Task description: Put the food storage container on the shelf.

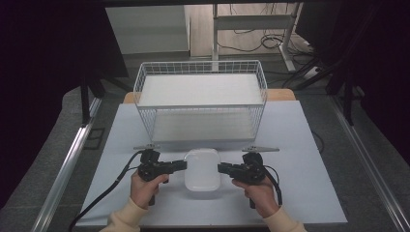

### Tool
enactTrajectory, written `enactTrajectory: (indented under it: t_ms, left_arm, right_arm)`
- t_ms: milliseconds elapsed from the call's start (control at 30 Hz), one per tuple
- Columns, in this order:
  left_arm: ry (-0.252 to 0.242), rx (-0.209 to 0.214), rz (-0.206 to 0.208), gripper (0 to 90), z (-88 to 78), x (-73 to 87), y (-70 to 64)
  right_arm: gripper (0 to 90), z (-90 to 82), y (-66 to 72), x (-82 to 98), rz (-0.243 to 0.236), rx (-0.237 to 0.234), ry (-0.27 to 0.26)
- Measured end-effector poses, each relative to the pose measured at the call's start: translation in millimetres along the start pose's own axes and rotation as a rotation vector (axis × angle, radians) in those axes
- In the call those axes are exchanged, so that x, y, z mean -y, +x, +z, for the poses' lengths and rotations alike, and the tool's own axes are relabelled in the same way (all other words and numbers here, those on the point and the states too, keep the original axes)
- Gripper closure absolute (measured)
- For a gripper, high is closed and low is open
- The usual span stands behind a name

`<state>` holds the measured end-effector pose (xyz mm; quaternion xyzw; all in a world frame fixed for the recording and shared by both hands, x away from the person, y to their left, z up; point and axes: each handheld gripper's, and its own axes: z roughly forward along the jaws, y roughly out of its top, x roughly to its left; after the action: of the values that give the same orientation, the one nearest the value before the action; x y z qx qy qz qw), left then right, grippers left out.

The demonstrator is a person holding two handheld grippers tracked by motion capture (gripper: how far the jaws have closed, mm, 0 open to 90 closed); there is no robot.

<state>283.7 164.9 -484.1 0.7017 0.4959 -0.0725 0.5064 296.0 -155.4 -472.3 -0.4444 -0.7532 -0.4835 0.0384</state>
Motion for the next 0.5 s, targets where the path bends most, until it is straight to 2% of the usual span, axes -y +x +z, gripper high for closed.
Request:
enactTrajectory:
  t_ms: [500]
  left_arm:
    - [-0.050,0.003,0.042,78.3,-12.0,-9.5,-12.7]
  right_arm:
    - [78.9,-10.9,12.6,-11.3,-0.071,0.008,-0.043]
